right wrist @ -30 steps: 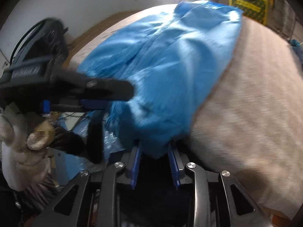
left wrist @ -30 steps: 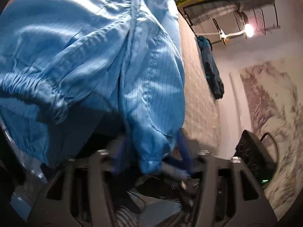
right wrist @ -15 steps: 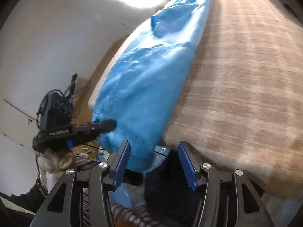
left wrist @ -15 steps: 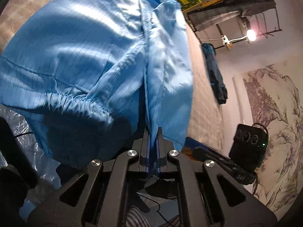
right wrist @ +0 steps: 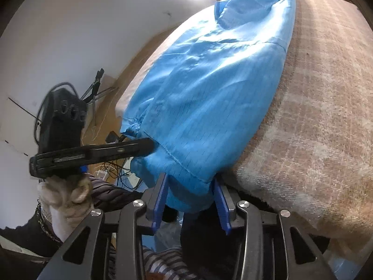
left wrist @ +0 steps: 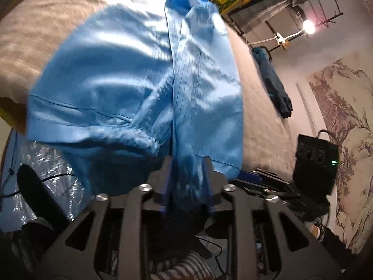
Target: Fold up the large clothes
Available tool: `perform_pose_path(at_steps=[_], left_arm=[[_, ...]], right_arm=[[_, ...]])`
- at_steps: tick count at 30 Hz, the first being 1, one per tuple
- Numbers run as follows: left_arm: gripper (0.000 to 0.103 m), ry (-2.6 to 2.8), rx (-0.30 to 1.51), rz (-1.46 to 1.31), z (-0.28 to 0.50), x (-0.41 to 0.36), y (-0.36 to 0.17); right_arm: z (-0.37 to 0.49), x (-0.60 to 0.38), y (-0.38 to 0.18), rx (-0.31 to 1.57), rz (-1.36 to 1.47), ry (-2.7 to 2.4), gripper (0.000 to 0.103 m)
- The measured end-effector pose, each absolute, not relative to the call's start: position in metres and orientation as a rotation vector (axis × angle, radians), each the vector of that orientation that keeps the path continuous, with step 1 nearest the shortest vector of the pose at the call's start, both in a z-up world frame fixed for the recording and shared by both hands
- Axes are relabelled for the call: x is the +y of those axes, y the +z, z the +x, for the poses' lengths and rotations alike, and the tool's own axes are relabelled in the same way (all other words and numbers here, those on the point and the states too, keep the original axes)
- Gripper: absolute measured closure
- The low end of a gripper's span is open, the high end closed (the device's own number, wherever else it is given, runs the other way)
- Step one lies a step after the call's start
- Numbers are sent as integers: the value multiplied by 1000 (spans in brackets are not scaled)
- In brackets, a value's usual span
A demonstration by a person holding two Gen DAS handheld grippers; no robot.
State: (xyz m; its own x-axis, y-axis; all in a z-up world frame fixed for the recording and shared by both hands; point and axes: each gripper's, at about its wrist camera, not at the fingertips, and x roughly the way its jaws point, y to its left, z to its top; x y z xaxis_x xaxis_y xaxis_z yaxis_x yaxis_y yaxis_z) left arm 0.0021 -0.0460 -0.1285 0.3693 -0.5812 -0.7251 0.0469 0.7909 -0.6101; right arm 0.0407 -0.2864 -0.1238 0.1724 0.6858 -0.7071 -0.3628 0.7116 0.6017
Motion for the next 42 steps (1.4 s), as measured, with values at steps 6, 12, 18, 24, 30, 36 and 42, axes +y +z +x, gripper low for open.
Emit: perform_pose_path(at_steps=[6,12,18,24,30,36,42], left_arm=[[72,-433,1049,-490,3,-13,-72],[65,-422,1034,-419,61,-2,-45],[56,-453,1054,-413,130,-18,-43],[56,-419,1081,-455,203,-21,-66],[56,-413,1143,-534,258,-24,-103],[56,-387,1139,-552,308,-19,-121],[56,-433,1142,-545,343,-33,-138]], right_arm=[[34,-298,-87,1138,278,791,60],[68,-320,-45,1027,226,706,53],[146,-352,-29,980,250,557,38],[239,-388,-41,964,331,436,38],[324,-403,-66,964,432,395,37],[397,-400,-92,940,498,372,37],[442,-382,-118,951,472,348,39]])
